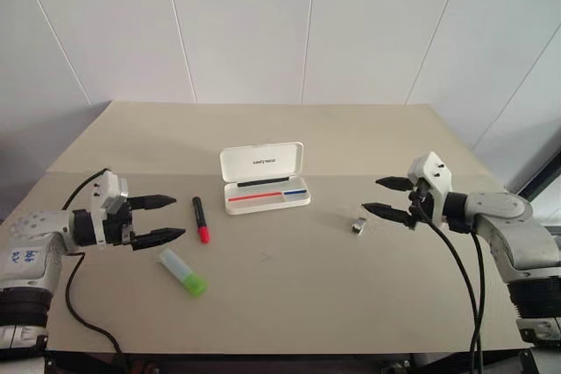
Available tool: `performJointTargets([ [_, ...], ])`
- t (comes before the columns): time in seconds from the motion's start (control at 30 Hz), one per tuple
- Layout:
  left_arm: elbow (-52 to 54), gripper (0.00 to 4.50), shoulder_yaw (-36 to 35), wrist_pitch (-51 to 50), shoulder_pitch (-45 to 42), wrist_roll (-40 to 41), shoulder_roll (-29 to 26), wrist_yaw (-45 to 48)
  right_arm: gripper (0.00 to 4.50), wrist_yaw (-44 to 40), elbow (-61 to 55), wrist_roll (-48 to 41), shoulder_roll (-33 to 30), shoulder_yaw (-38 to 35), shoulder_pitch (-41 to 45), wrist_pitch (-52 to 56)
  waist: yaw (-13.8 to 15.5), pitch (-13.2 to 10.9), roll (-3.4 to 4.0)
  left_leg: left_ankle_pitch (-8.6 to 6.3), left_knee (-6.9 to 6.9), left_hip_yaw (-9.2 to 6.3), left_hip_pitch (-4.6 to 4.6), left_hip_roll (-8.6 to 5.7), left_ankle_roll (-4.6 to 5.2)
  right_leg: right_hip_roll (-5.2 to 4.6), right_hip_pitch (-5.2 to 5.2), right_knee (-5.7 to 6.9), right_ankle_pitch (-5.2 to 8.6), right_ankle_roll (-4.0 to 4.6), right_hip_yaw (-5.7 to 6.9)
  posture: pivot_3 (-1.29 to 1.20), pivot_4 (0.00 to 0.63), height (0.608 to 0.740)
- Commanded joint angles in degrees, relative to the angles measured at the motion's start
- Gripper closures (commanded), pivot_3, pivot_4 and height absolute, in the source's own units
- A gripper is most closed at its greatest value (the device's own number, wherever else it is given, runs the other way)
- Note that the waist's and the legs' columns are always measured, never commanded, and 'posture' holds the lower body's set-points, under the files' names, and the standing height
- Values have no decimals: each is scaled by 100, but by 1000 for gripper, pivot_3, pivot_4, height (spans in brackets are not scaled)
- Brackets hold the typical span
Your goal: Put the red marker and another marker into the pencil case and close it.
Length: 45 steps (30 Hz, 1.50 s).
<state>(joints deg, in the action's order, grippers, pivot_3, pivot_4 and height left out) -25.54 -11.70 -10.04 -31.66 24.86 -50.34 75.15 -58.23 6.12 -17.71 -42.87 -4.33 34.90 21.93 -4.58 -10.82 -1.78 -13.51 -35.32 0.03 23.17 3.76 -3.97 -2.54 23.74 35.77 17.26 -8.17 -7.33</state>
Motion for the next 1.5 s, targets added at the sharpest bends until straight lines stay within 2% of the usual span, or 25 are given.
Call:
performJointTargets([
  [0.03, -101, 12, 45, 71, -198, -92, 25, 26, 0, 102, -298, -147, 50, -132, -31, 34, 0, 0, 0, 0, 0, 0, 0, 0, 0, 0, 0, -1, 0, 0, 0, 0, 150, 740],
  [0.27, -266, 12, 312, 107, -540, -230, 272, 54, 0, 262, -562, -230, 166, -129, -97, 137, 15, 0, 0, 0, -1, 0, 1, 0, 0, 0, 0, 1, 0, 0, 0, 0, 150, 740],
  [0.43, -647, 12, 631, 146, -1151, -562, 598, -166, 0, 443, -1181, -393, 235, -154, -369, 388, 47, 0, 0, 0, -7, -4, 2, 0, 0, 4, 0, 7, 0, -1, 0, 0, 150, 740],
  [0.7, -2035, 12, 1197, 602, -2292, -1319, 1319, -445, 0, 598, -2380, -668, 346, -146, -1378, 574, 184, -1, -2, 0, -20, -9, 6, 0, 0, 9, -2, 8, 2, -4, 1, 0, 150, 740],
  [1.0, -3585, 12, 1598, 1111, -3216, -1987, 1917, -287, 0, 1201, -3005, -847, 491, -444, -2107, 736, 233, -3, -6, -1, -31, -9, 10, -1, 0, 11, -3, 8, -1, -10, -1, 0, 150, 740],
  [1.27, -4397, 12, 1807, 1372, -3681, -2561, 2291, -455, 0, 1533, -3267, -877, 551, -503, -2368, 799, 290, -7, -13, -1, -32, -10, 12, -1, 1, 11, -2, 7, -1, -10, -2, 0, 150, 740],
  [1.5, -4759, 12, 1886, 1340, -3848, -2974, 2503, -1004, 0, 1659, -3426, -977, 508, -560, -2499, 858, 295, -9, -17, -2, -31, -10, 13, -1, 0, 12, -3, 4, -1, -10, -2, 0, 150, 740],
])
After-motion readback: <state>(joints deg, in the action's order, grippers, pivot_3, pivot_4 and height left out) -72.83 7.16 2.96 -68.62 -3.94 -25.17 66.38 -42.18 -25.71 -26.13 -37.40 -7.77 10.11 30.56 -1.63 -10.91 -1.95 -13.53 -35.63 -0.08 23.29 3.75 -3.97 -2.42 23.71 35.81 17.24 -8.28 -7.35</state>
